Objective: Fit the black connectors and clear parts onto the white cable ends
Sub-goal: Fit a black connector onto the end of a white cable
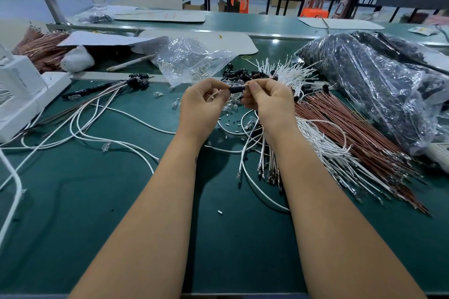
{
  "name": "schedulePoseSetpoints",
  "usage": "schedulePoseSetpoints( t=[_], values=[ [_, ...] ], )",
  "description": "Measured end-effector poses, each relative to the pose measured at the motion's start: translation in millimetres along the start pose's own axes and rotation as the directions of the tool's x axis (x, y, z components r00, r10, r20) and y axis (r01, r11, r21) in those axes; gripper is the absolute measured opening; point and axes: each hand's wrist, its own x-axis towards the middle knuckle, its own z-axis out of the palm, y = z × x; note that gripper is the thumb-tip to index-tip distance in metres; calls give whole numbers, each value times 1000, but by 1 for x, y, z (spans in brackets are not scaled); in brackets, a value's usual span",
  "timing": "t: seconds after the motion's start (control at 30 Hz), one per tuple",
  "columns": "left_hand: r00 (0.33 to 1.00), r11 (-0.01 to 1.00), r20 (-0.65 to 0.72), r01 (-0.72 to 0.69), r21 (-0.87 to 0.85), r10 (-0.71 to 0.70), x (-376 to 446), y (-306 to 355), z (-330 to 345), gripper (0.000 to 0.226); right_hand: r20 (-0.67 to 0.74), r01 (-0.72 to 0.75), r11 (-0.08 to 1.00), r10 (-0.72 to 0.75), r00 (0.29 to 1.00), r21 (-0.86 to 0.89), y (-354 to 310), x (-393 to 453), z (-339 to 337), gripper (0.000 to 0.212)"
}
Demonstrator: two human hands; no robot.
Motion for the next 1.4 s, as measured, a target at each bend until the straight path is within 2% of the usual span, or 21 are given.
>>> schedulePoseSetpoints(
  t=[0.1,0.23,0.33,0.43,0.57,0.77,0.9,1.0,1.13,1.3,1.4],
  values=[
    [999,999,6,-38,37,38,-1,1,2,8,-7,63,989,-64,998,-137,1,0,1,17],
    [996,980,18,-91,177,89,0,-3,3,6,-7,186,928,-199,980,-322,1,-3,2,16],
    [997,982,15,-73,176,72,1,-4,4,4,2,240,892,-259,966,-384,1,-5,4,10],
    [1000,992,2,-29,126,29,0,-2,5,5,-20,227,913,-248,968,-340,0,-4,3,12],
    [1000,1000,-5,20,25,-20,-2,1,7,14,-32,140,981,-146,989,-137,1,-2,1,16],
    [999,997,-23,46,-54,-48,-4,5,5,13,20,0,992,-2,1000,126,4,1,1,28],
    [998,998,-35,44,-53,-46,-5,7,6,14,97,-43,991,30,995,130,2,-1,1,25],
    [997,996,-47,53,-74,-57,-5,9,6,10,136,-11,996,0,991,85,2,-3,3,17],
    [996,981,21,92,-169,-90,-5,12,5,10,98,47,997,-53,994,58,3,-1,2,17],
    [988,955,114,134,-263,-107,-5,15,6,26,61,23,995,-29,998,98,1,1,0,19],
    [988,959,104,135,-250,-112,-5,15,7,19,66,77,996,-73,995,-52,-4,1,-3,14]
  ],
)
